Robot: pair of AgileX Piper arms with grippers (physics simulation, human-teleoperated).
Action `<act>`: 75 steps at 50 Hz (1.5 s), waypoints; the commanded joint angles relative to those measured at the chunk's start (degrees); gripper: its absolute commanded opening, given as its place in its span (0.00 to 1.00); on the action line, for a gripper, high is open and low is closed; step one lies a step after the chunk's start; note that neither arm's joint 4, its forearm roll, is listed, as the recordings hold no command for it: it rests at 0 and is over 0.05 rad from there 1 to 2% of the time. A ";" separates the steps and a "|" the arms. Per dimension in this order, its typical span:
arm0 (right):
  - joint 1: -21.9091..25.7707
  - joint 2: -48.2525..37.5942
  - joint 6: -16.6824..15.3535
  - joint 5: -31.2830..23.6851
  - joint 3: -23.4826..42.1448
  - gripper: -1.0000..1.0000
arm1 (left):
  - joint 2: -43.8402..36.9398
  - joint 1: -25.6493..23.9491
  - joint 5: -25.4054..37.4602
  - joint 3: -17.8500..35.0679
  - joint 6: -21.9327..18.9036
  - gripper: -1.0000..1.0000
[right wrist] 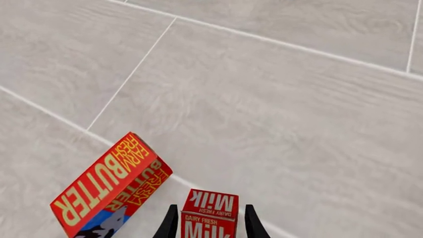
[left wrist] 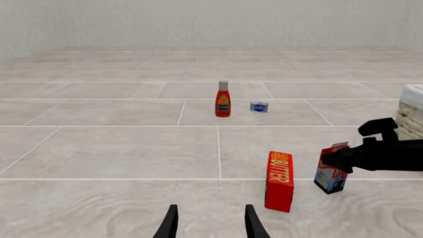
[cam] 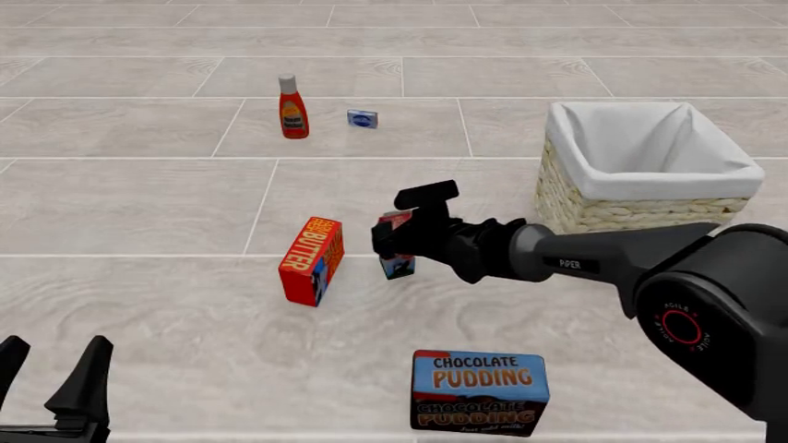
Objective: Pick the milk and place it in the basket.
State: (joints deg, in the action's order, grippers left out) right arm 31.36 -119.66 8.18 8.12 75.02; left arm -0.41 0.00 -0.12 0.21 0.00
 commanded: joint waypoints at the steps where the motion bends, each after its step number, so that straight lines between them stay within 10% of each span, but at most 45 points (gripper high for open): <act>1: 0.34 -1.64 0.83 0.64 0.26 1.00 | 0.00 0.00 0.00 0.00 -0.01 1.00; 2: -0.27 -1.31 0.27 0.75 -0.01 0.00 | 0.00 0.00 0.00 0.00 0.00 1.00; 52: -6.38 27.21 -7.15 -9.18 -1.36 0.00 | -0.01 0.01 0.00 0.00 -0.01 1.00; 75: -13.09 34.42 -4.92 -16.40 3.64 0.00 | -0.21 -0.06 -0.34 -0.13 0.00 1.00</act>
State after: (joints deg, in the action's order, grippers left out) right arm 21.11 -88.83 1.81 -5.95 76.05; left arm -0.47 -0.02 -0.21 0.18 0.00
